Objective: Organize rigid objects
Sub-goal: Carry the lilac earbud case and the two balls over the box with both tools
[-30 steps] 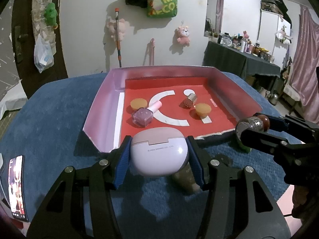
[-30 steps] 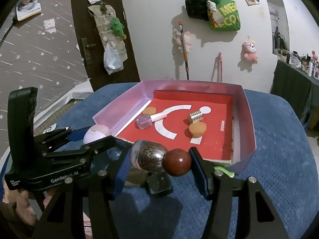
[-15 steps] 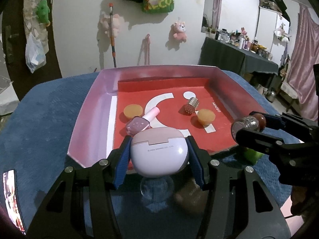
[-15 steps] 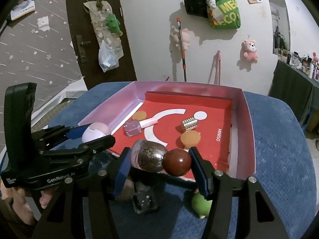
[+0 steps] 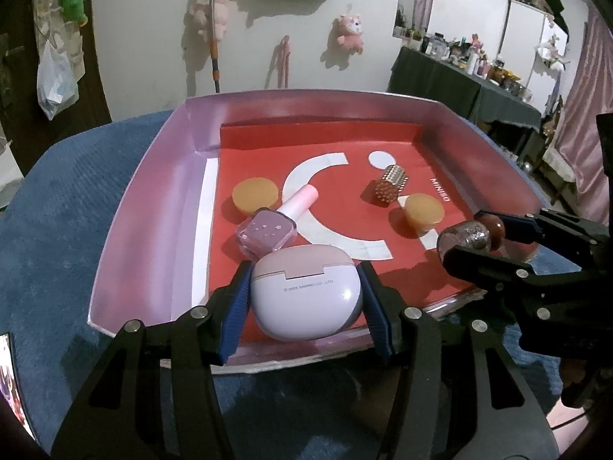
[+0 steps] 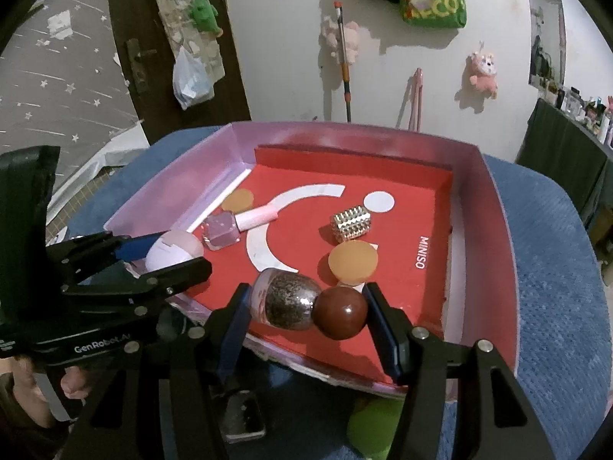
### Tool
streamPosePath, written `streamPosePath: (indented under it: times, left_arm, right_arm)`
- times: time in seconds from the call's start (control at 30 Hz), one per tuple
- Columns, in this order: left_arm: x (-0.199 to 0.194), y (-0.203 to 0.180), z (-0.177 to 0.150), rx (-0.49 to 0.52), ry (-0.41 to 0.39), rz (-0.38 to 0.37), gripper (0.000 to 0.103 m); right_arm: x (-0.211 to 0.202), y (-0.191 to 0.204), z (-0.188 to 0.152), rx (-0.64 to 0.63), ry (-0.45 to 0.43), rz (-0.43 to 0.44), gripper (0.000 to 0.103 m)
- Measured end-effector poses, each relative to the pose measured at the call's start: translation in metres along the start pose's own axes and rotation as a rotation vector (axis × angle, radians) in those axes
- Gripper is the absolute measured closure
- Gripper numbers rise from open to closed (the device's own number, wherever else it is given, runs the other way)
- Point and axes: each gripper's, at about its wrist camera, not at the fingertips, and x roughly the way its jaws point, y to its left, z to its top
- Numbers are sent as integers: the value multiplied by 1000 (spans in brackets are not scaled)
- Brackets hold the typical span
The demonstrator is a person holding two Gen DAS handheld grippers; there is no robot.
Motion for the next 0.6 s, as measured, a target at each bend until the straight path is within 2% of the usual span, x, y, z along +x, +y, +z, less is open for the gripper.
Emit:
streamPosePath:
  times: [0.27,0.6]
  left_arm:
    - [16,8,4,-18,27,3,51]
    - [34,16,9,-36,49,9,51]
  right_arm:
    - [20,-6,1,12,51,5,42]
    - [35,-12,4,31,69,-14,42]
